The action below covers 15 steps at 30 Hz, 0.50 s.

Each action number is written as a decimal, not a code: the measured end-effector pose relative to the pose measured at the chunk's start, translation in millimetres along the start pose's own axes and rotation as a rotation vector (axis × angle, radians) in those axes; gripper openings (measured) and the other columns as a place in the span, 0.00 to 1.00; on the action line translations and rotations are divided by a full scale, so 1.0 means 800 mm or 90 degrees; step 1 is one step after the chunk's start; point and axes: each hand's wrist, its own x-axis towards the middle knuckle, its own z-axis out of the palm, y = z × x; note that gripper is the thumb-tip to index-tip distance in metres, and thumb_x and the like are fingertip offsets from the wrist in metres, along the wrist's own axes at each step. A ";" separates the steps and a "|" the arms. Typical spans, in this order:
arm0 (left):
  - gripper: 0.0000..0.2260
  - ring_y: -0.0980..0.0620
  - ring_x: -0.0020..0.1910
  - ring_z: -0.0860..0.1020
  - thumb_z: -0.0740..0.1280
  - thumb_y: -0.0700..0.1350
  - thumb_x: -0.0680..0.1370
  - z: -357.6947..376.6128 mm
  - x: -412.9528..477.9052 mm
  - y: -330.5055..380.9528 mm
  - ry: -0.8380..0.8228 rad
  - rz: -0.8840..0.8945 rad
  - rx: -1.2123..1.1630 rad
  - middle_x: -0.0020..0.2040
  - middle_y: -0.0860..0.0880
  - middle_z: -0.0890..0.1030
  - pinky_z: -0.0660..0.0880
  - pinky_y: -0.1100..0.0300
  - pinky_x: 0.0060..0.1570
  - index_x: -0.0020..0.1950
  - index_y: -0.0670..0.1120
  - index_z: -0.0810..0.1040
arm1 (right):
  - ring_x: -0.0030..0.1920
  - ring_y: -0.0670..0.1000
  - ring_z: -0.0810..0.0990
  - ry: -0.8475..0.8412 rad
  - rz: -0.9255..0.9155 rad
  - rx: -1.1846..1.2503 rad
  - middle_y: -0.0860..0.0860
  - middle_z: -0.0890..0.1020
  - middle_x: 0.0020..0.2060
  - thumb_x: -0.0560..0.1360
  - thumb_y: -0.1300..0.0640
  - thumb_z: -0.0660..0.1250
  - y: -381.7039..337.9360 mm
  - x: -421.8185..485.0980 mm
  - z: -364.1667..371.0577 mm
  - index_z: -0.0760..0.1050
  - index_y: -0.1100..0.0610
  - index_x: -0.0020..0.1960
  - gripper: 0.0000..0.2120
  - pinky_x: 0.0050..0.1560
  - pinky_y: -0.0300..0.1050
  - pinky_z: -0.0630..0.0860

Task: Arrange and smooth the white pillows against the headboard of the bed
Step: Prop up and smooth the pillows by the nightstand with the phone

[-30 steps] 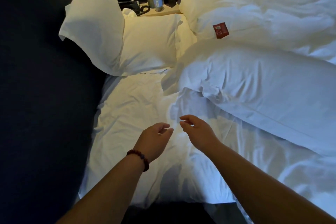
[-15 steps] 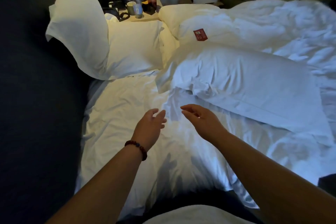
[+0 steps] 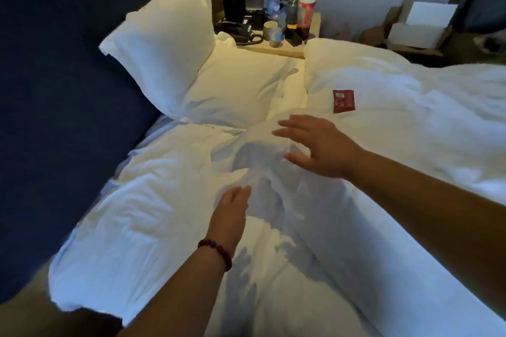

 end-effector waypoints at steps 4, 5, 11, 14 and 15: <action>0.20 0.50 0.66 0.72 0.62 0.57 0.79 0.027 -0.015 -0.018 0.099 -0.028 0.058 0.68 0.51 0.73 0.69 0.48 0.67 0.70 0.50 0.71 | 0.79 0.53 0.48 -0.156 -0.063 -0.140 0.45 0.51 0.79 0.72 0.26 0.36 0.053 0.031 0.047 0.50 0.39 0.78 0.38 0.75 0.61 0.44; 0.20 0.50 0.66 0.72 0.61 0.56 0.80 0.030 -0.015 -0.021 0.112 -0.020 0.086 0.69 0.51 0.73 0.69 0.51 0.66 0.70 0.50 0.70 | 0.79 0.53 0.46 -0.179 -0.062 -0.151 0.45 0.49 0.79 0.69 0.25 0.31 0.063 0.029 0.080 0.47 0.40 0.78 0.41 0.75 0.61 0.41; 0.20 0.53 0.72 0.65 0.57 0.52 0.82 0.035 0.014 -0.031 0.143 0.070 0.231 0.75 0.49 0.65 0.62 0.62 0.65 0.74 0.50 0.65 | 0.79 0.53 0.43 -0.232 -0.066 -0.098 0.47 0.48 0.79 0.68 0.32 0.30 0.039 0.032 0.182 0.47 0.42 0.79 0.41 0.73 0.60 0.34; 0.22 0.52 0.77 0.54 0.55 0.51 0.83 0.037 0.035 -0.026 0.183 0.177 0.344 0.79 0.49 0.57 0.51 0.59 0.73 0.76 0.49 0.61 | 0.79 0.52 0.49 -0.143 -0.045 0.018 0.47 0.53 0.79 0.72 0.33 0.36 0.050 0.032 0.133 0.52 0.43 0.78 0.37 0.75 0.59 0.43; 0.22 0.52 0.78 0.51 0.53 0.52 0.83 0.043 0.045 -0.018 0.205 0.226 0.380 0.79 0.49 0.55 0.48 0.58 0.74 0.77 0.48 0.60 | 0.79 0.52 0.50 -0.078 -0.025 0.005 0.46 0.53 0.79 0.74 0.33 0.38 0.062 0.026 0.120 0.53 0.42 0.78 0.35 0.75 0.59 0.45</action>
